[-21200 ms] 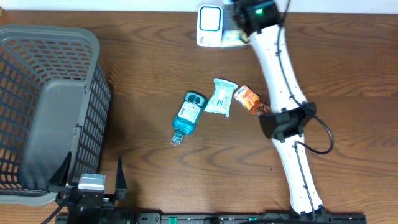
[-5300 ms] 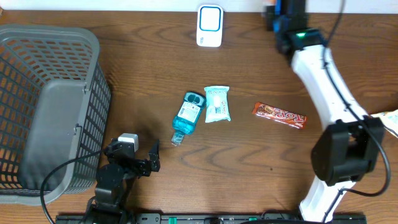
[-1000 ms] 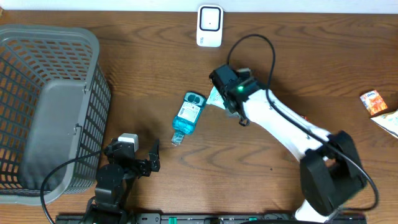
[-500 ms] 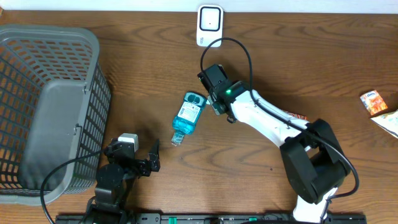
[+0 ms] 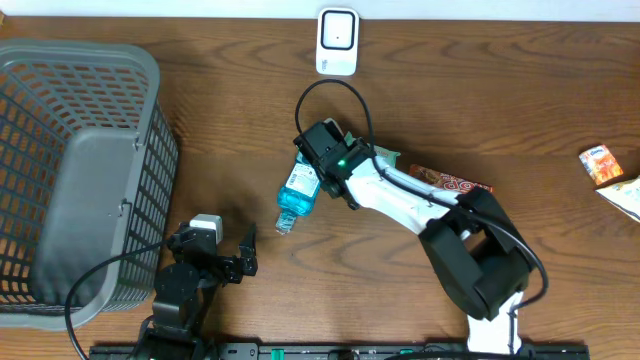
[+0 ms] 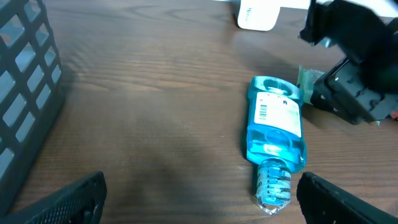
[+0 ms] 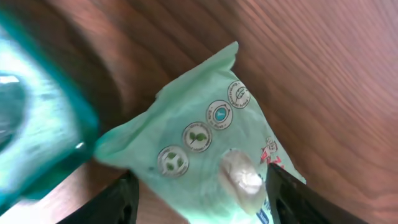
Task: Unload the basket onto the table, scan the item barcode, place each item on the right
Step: 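Close the right gripper on the green wet-wipes package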
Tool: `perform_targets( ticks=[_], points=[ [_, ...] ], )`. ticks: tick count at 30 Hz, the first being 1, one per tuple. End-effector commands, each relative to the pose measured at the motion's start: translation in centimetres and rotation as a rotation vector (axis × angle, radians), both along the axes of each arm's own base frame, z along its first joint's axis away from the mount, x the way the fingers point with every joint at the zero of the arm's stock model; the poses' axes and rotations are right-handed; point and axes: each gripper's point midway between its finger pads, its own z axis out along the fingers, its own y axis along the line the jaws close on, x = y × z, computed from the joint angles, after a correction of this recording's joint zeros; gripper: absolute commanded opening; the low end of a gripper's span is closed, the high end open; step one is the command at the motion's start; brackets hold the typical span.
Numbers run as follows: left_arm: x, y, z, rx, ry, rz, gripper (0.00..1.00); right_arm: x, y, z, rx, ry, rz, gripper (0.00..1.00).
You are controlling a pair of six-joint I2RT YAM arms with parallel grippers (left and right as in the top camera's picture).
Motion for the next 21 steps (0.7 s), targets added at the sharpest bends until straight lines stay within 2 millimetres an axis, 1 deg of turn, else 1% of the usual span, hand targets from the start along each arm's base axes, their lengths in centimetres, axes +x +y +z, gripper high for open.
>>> perform_targets(
  ticks=[1, 3, 6, 7, 8, 9, 10, 11, 14, 16, 17, 19, 21],
  points=[
    [-0.3, -0.2, -1.3, 0.017, 0.029, -0.021, 0.98, 0.7, -2.0, -1.6, -0.139, -0.035, -0.019, 0.56],
    [-0.3, -0.2, -1.3, 0.017, 0.029, -0.021, 0.98, 0.6, -2.4, -3.3, -0.177, 0.007, 0.011, 0.51],
    [-0.3, -0.2, -1.3, 0.017, 0.029, -0.021, 0.98, -0.1, -3.2, -5.8, -0.229, 0.070, 0.028, 0.44],
    [-0.3, -0.2, -1.3, 0.017, 0.029, -0.021, 0.98, -0.8, -3.8, -7.0, -0.265, 0.111, 0.037, 0.25],
    [-0.3, -0.2, -1.3, 0.017, 0.029, -0.021, 0.98, -1.3, -4.0, -7.4, -0.283, 0.128, 0.041, 0.12],
    [-0.3, -0.2, -1.3, 0.017, 0.029, -0.021, 0.98, -1.6, -4.1, -7.6, -0.284, 0.136, 0.031, 0.03],
    [-0.3, -0.2, -1.3, 0.017, 0.029, -0.021, 0.98, -1.8, -4.0, -7.6, -0.275, 0.133, 0.013, 0.01],
    [-0.3, -0.2, -1.3, 0.017, 0.029, -0.021, 0.98, -1.9, -3.9, -7.4, -0.264, 0.129, 0.000, 0.01],
    [-0.3, -0.2, -1.3, 0.017, 0.029, -0.020, 0.98, -1.8, -2.9, -6.2, -0.208, 0.112, -0.016, 0.01],
    [-0.3, -0.2, -1.3, 0.017, 0.029, -0.021, 0.98, -2.1, -1.3, -4.9, -0.112, 0.146, 0.007, 0.01],
    [-0.3, -0.2, -1.3, 0.017, 0.029, -0.021, 0.98, -2.2, 0.1, -3.0, -0.004, 0.174, 0.025, 0.01],
    [-0.3, -0.2, -1.3, 0.017, 0.029, -0.021, 0.98, -2.5, 1.8, -0.3, 0.139, 0.215, 0.065, 0.01],
    [-0.3, -0.2, -1.3, 0.017, 0.029, -0.021, 0.98, -3.4, 3.3, 2.3, 0.270, 0.272, 0.137, 0.01]
  ],
)
